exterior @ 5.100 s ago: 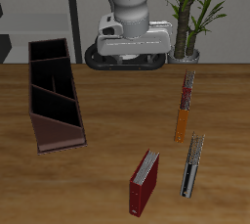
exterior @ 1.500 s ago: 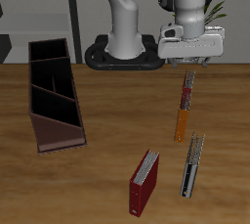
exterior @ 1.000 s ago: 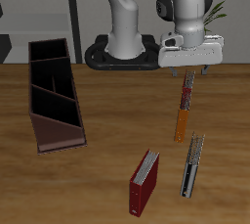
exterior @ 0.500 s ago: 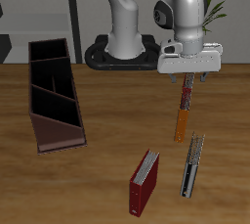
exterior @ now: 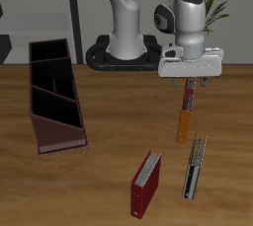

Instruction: Place the left red book into the right desk caddy's front compartment

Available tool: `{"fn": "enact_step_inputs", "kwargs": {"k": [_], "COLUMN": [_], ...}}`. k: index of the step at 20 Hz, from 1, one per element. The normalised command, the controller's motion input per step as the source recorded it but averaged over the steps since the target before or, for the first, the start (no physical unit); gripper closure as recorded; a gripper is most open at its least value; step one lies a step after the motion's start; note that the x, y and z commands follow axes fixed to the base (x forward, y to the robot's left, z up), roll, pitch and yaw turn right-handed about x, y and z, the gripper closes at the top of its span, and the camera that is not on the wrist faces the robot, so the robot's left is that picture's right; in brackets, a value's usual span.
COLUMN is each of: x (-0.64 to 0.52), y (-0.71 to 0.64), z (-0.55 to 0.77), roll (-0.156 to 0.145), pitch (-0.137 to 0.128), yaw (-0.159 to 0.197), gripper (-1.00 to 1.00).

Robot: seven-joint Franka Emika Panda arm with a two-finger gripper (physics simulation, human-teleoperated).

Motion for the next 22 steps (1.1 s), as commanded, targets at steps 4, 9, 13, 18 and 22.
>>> {"fn": "enact_step_inputs", "kwargs": {"k": [4, 9, 13, 18, 22], "x": [0.04, 0.02, 0.03, 0.04, 0.04], "y": [0.01, -0.06, 0.01, -0.08, -0.03], "z": [-0.11, -0.02, -0.08, -0.05, -0.05], "roll": [0.027, 0.018, 0.027, 0.003, 0.013], "pitch": [0.040, 0.009, 0.029, 0.010, 0.014], "yaw": [0.011, 0.004, -0.004, -0.019, -0.005], "gripper": [-1.00, 1.00, 1.00, 1.00, 1.00]}}
